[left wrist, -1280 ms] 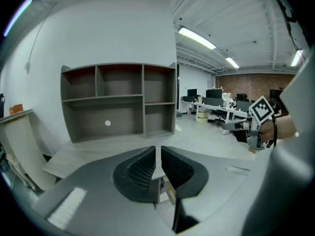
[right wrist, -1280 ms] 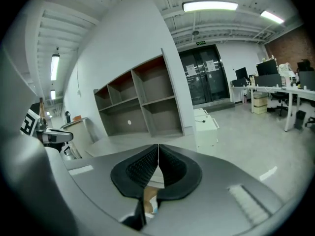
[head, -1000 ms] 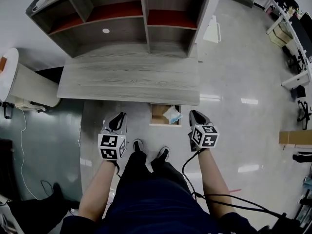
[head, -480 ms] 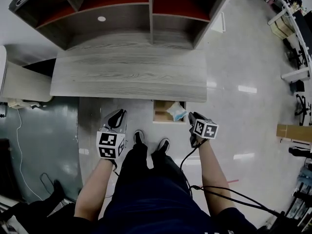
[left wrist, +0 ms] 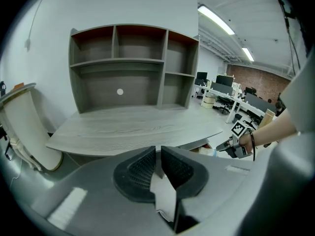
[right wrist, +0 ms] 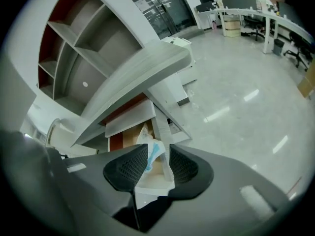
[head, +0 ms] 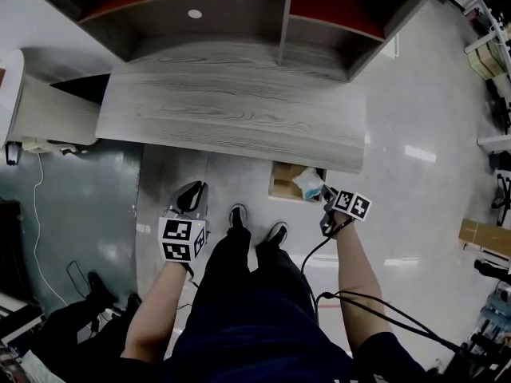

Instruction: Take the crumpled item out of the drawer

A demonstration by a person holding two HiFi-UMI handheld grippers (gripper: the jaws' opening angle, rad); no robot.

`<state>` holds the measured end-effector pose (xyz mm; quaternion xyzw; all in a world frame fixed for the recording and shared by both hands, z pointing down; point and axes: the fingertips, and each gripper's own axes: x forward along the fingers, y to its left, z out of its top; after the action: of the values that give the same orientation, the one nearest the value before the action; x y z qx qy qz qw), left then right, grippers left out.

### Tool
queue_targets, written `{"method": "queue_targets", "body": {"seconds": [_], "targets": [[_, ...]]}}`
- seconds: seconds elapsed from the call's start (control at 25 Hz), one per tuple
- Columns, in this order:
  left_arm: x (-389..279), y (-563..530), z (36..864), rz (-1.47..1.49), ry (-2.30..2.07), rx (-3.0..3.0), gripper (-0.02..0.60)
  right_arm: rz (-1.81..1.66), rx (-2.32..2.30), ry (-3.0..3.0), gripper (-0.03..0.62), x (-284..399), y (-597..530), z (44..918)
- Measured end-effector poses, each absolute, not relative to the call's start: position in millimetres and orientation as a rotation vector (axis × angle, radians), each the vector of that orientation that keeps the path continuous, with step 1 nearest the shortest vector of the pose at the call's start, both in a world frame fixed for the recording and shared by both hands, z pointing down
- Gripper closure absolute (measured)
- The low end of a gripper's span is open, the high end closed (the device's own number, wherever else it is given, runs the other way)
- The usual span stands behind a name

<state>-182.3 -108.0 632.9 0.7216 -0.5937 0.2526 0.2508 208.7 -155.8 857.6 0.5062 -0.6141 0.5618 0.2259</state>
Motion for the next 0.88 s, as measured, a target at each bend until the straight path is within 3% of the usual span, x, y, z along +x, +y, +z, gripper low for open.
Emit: {"method": "queue_targets", "body": {"seconds": [0.16,0.48,0.88], "targets": [[-187.1,-99.9,634.5,0.684,-1.629,1.938,0.546,1.554,1.366,-1.675,0.454,201.5,-155.0,863.4],[-182.2,-96.9,626.4,0.682,-1.635,1.957,0.546,1.517,1.413,-1.666,0.565,206.4,-156.8,862.8],[-159.7,-108.1,600.8,0.618,-1.639,2.029,0.546,1.343,1.340,-1.878,0.586,175.8,-148.0,811.7]]}}
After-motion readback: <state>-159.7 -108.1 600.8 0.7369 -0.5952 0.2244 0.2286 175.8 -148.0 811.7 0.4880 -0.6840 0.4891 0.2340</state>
